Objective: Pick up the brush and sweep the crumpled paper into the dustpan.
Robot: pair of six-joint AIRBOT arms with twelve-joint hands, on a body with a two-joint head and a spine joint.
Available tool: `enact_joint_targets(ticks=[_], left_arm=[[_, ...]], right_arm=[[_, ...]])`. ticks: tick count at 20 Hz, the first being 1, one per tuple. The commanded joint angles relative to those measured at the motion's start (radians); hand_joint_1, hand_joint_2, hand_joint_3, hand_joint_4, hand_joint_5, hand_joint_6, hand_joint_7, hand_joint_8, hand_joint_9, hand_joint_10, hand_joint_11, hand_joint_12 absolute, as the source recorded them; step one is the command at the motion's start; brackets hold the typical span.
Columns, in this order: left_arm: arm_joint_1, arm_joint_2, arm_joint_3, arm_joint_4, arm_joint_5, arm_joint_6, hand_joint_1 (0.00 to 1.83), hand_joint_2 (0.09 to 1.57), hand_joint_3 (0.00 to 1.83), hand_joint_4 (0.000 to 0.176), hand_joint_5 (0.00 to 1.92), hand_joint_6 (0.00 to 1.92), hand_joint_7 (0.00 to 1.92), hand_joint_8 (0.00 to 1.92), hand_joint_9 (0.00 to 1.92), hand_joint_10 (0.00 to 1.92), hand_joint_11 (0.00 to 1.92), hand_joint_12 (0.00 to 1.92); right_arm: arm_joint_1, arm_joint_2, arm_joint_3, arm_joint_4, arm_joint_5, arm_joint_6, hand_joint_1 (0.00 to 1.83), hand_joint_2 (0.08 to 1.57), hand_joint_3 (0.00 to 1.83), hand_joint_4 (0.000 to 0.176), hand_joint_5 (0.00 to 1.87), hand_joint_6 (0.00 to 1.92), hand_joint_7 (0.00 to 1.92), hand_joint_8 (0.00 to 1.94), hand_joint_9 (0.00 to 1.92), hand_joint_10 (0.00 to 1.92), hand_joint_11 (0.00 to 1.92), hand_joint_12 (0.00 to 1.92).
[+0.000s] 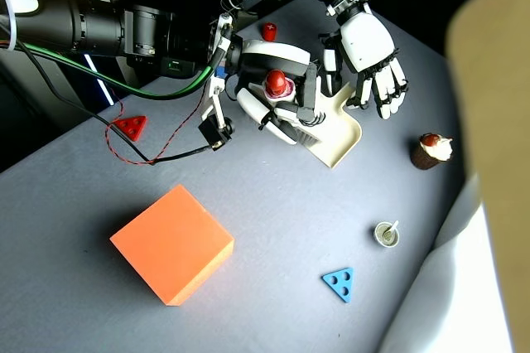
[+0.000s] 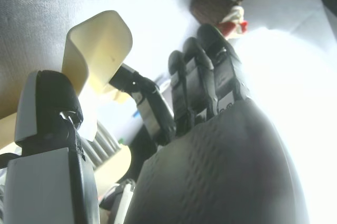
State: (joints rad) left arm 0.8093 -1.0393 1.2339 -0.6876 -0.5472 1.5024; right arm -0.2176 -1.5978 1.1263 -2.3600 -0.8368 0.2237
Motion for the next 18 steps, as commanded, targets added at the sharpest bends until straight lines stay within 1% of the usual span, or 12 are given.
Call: enact_joint_targets(ticks=[1,2,3,4,5,7,8,9,10,11,12,18], left_arm=[[-0.004,0.000,0.006,0.022,-0.103,0.004,1.03,1.14,0.00,0.093,0.92,1.07,0.28,0.00,0.21,0.01,0.00,0.56],[-0.004,0.000,0.006,0.022,-0.103,0.004,1.02,1.14,0.00,0.121,0.93,1.06,0.27,0.00,0.21,0.01,0.00,0.58],[-0.004,0.000,0.006,0.022,-0.103,0.004,1.02,1.14,0.00,0.113,0.93,1.06,0.27,0.00,0.21,0.00,0.00,0.57],[-0.004,0.000,0.006,0.022,-0.104,0.004,1.01,1.15,0.00,0.115,0.91,1.09,0.25,0.00,0.19,0.00,0.00,0.54],[-0.004,0.000,0.007,0.022,-0.104,0.004,1.03,1.14,0.00,0.092,0.93,1.05,0.27,0.01,0.21,0.01,0.00,0.62],[-0.004,0.003,0.006,0.023,-0.104,0.004,1.04,1.14,0.00,0.085,0.94,1.04,0.28,0.01,0.23,0.01,0.00,0.64],[-0.004,0.004,0.005,0.023,-0.103,0.004,1.05,1.14,0.00,0.055,0.93,1.05,0.27,0.00,0.22,0.01,0.00,0.63],[-0.004,0.005,0.005,0.023,-0.103,0.004,1.05,1.14,0.00,0.049,0.93,1.06,0.28,0.01,0.21,0.00,0.00,0.62],[-0.004,0.006,0.005,0.023,-0.103,0.004,1.04,1.14,0.00,0.063,0.93,1.06,0.28,0.00,0.22,0.00,0.00,0.62],[-0.004,0.006,0.005,0.023,-0.103,0.004,1.06,1.14,0.00,0.017,0.93,1.06,0.28,0.00,0.20,0.00,0.00,0.59],[-0.004,0.007,0.005,0.023,-0.103,0.004,1.07,1.14,0.00,0.000,0.94,1.04,0.30,0.01,0.22,0.01,0.00,0.64],[-0.004,0.009,0.000,0.022,-0.103,0.004,1.06,1.14,0.00,0.005,0.94,1.05,0.30,0.00,0.21,0.00,0.00,0.62]], right_arm=[[0.004,0.003,0.007,-0.096,-0.077,-0.002,1.38,1.16,0.00,0.000,0.87,1.92,1.12,1.94,1.33,1.92,1.50,1.92],[0.004,0.000,0.014,-0.099,-0.083,0.007,1.37,1.17,0.00,0.000,0.84,1.92,1.12,1.94,1.32,1.92,1.49,1.92],[0.005,-0.003,0.020,-0.099,-0.086,0.015,1.36,1.17,0.00,0.000,0.84,1.92,1.13,1.94,1.33,1.92,1.49,1.92],[0.005,-0.006,0.025,-0.101,-0.091,0.031,1.35,1.17,0.00,0.000,0.84,1.92,1.13,1.94,1.33,1.92,1.50,1.92],[0.005,-0.009,0.031,-0.105,-0.101,0.057,1.34,1.18,0.00,0.000,0.83,1.92,1.13,1.94,1.33,1.92,1.49,1.92],[0.005,-0.017,0.042,-0.122,-0.130,0.118,1.35,1.19,0.00,0.000,0.85,1.92,1.12,1.94,1.32,1.92,1.48,1.92],[0.005,-0.020,0.043,-0.122,-0.141,0.135,1.35,1.16,0.00,0.000,0.87,1.92,1.13,1.94,1.32,1.92,1.48,1.92],[0.005,-0.023,0.044,-0.122,-0.158,0.167,1.35,1.17,0.00,0.000,0.85,1.92,1.13,1.94,1.32,1.92,1.49,1.92],[0.005,-0.026,0.044,-0.122,-0.161,0.184,1.36,1.18,0.00,0.000,0.84,1.92,1.12,1.94,1.32,1.92,1.49,1.92],[0.005,-0.028,0.044,-0.125,-0.161,0.184,1.35,1.18,0.00,0.000,0.87,1.92,1.12,1.94,1.32,1.92,1.49,1.92],[0.005,-0.028,0.043,-0.130,-0.161,0.184,1.35,1.17,0.00,0.000,0.84,1.91,1.13,1.94,1.33,1.92,1.50,1.92],[0.005,0.023,0.004,-0.133,-0.156,0.179,1.35,1.18,0.00,0.000,0.87,1.92,1.13,1.94,1.34,1.92,1.51,1.92]])
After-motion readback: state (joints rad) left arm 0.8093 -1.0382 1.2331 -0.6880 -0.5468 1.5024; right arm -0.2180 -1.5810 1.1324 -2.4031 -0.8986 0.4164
